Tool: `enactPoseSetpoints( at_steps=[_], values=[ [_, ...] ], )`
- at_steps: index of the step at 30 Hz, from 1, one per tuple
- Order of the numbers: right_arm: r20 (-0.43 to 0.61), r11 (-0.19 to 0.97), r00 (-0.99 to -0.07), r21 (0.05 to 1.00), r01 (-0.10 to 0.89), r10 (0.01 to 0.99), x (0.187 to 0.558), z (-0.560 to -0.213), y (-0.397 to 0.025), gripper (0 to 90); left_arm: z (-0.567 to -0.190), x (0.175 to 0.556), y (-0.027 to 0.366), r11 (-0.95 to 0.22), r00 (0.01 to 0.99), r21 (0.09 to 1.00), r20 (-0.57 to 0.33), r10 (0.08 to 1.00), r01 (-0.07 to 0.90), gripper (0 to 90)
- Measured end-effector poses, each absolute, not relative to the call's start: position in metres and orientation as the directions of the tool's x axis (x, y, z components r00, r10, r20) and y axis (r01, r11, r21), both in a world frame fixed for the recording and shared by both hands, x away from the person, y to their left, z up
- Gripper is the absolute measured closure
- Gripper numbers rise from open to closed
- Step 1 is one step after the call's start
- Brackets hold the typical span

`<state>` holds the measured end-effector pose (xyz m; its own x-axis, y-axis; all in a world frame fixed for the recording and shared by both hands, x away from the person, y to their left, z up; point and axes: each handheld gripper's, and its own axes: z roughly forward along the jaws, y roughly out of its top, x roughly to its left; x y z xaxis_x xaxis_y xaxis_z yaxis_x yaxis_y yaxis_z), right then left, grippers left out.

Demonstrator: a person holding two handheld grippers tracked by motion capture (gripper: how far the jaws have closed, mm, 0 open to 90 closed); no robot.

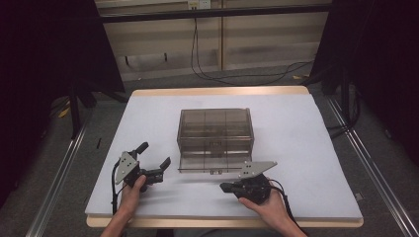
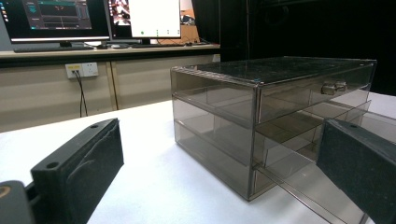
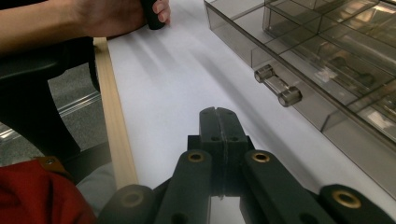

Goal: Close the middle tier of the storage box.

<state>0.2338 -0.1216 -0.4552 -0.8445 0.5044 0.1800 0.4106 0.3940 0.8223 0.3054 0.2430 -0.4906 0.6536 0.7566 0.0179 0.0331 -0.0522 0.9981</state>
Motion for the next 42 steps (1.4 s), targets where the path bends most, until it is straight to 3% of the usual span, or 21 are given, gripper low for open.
enactPoseSetpoints(
  at_steps=[26,42],
  values=[
    [0.186,0.428,-0.869,0.811,0.399,0.458,0.253,-0.466,-0.091,90.0,-0.491,0.305,0.243,-0.053,0.654,0.998,0.018,0.756,0.033,0.9],
    [0.186,0.403,-0.839,0.81,0.426,0.512,0.262,-0.472,-0.097,90.0,-0.491,0.305,0.242,-0.043,0.652,0.999,0.011,0.758,0.033,0.9]
  ],
)
